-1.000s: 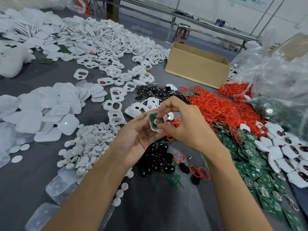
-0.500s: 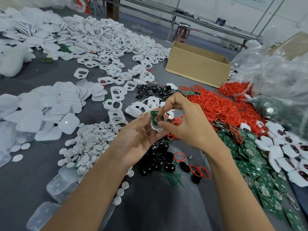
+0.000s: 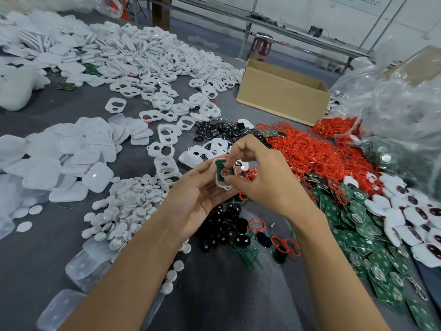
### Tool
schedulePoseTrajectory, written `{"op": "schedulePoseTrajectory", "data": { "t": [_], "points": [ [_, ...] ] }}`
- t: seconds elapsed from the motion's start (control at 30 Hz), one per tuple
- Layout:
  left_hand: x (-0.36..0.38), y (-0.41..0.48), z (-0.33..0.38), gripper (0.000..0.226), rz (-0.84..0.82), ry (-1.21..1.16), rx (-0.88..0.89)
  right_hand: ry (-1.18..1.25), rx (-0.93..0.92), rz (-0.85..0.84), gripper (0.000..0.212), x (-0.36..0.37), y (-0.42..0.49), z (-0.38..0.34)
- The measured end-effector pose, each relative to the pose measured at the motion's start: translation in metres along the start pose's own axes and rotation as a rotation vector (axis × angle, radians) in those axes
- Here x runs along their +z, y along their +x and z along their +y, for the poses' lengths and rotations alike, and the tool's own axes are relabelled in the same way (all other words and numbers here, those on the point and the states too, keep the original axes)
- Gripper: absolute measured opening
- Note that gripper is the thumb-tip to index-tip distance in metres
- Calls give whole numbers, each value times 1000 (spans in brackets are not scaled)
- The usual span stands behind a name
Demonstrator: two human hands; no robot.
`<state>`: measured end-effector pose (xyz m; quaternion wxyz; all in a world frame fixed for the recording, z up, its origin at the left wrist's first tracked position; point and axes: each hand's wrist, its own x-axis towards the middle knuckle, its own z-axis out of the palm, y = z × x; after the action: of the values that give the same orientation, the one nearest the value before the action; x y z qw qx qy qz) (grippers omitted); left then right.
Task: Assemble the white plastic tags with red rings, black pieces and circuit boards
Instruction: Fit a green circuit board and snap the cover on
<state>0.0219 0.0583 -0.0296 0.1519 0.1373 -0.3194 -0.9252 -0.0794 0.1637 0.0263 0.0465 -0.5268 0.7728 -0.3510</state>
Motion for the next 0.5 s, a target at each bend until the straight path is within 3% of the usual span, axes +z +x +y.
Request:
{"op": "schedulePoseTrajectory", "data": {
  "t": [0.2,0.33,0.5],
  "points": [
    [4,2,-5,15,54,259,118,-19,20,-22,38,7,0,4],
    [0,2,-4,17,101,295,139,31,16,-54,38,3,-1,6],
    [0,5,-7,17,225,252,96,98,24,206,21,4,13,-6]
  ]
}}
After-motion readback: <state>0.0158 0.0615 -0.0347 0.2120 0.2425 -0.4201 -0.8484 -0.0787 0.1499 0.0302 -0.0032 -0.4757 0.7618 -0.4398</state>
